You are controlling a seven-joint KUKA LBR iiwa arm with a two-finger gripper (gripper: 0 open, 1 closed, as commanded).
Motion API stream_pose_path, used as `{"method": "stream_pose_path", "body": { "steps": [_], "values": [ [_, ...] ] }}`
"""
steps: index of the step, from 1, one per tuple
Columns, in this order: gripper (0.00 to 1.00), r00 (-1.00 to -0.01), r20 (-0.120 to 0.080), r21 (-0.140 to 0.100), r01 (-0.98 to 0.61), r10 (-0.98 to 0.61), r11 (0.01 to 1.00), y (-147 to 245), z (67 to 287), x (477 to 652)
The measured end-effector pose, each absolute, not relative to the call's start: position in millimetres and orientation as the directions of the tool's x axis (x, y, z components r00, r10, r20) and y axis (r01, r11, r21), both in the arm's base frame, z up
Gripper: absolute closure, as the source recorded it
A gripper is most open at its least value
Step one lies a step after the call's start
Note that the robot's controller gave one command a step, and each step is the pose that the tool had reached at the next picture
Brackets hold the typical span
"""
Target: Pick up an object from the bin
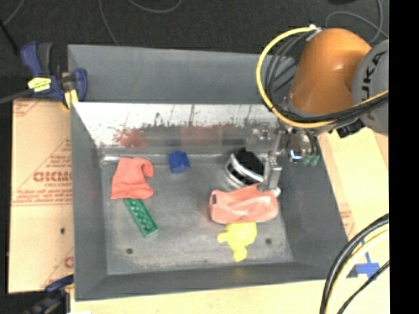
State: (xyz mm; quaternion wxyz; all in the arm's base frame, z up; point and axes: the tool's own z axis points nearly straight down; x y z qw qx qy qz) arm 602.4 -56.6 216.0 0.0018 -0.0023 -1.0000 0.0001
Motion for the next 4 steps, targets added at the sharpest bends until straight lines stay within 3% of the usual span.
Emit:
{"method": "stream_pose_path", "body": {
  "steps": [1, 2, 3, 4],
  "values": [
    [0.00, -1.000, -0.005, -0.001, 0.003, 0.003, 1.000, -57, 221, 603.6],
    [0.00, -0.991, -0.005, -0.002, -0.134, -0.134, 0.991, -53, 167, 591.6],
    [0.00, -0.994, -0.004, 0.000, 0.105, 0.105, 0.994, -43, 155, 581.1],
    [0.00, -0.985, -0.006, -0.001, 0.171, 0.171, 0.985, -37, 137, 580.2]
  ]
}}
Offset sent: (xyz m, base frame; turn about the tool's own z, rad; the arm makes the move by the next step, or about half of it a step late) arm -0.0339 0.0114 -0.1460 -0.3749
